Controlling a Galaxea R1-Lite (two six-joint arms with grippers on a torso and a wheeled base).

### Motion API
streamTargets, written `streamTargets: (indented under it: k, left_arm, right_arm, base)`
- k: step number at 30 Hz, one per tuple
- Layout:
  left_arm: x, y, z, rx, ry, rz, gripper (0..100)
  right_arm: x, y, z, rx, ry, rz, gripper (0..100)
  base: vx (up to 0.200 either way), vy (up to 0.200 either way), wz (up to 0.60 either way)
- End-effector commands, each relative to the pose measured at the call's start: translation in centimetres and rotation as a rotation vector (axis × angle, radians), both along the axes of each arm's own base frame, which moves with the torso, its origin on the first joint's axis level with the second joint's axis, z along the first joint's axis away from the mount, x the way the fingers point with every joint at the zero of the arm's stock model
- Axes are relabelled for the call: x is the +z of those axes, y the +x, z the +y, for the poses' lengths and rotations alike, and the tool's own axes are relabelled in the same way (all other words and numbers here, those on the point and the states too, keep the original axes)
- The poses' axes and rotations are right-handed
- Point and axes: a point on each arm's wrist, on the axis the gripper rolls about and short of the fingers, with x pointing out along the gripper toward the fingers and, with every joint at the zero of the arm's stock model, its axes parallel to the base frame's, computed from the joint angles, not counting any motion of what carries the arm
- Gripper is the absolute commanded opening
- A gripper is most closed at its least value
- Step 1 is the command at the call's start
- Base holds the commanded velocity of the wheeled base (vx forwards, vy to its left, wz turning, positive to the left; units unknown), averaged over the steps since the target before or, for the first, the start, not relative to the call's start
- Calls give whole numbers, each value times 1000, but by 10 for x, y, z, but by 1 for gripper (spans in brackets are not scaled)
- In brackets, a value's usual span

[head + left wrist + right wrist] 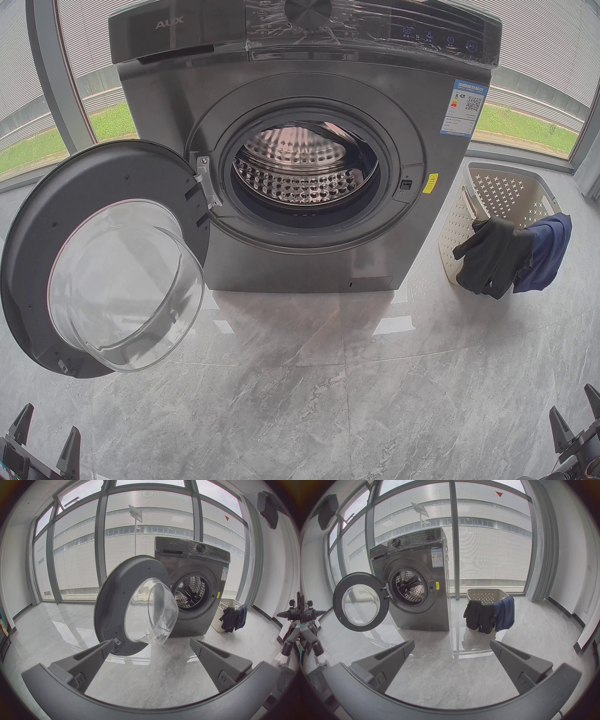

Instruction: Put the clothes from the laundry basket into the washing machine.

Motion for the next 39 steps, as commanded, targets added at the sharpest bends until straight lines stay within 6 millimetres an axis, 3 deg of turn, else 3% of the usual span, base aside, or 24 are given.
streamTargets:
  k: [1,16,32,39]
  left_arm:
    - [-4,0,0,1,-6,3,100]
    - [-4,0,0,2,3,3,100]
    - [-4,0,0,1,2,1,100]
    - [-4,0,0,1,0,1,100]
  right_arm:
    - [-7,-5,0,-12,-6,-46,100]
    - [-7,-5,0,-8,-9,-57,100]
    - [-7,-5,0,-8,-9,-57,100]
    - [-7,-5,0,-9,-9,-57,100]
  base:
    - [0,0,0]
    - [0,0,0]
    - [0,-200,0]
    - [0,0,0]
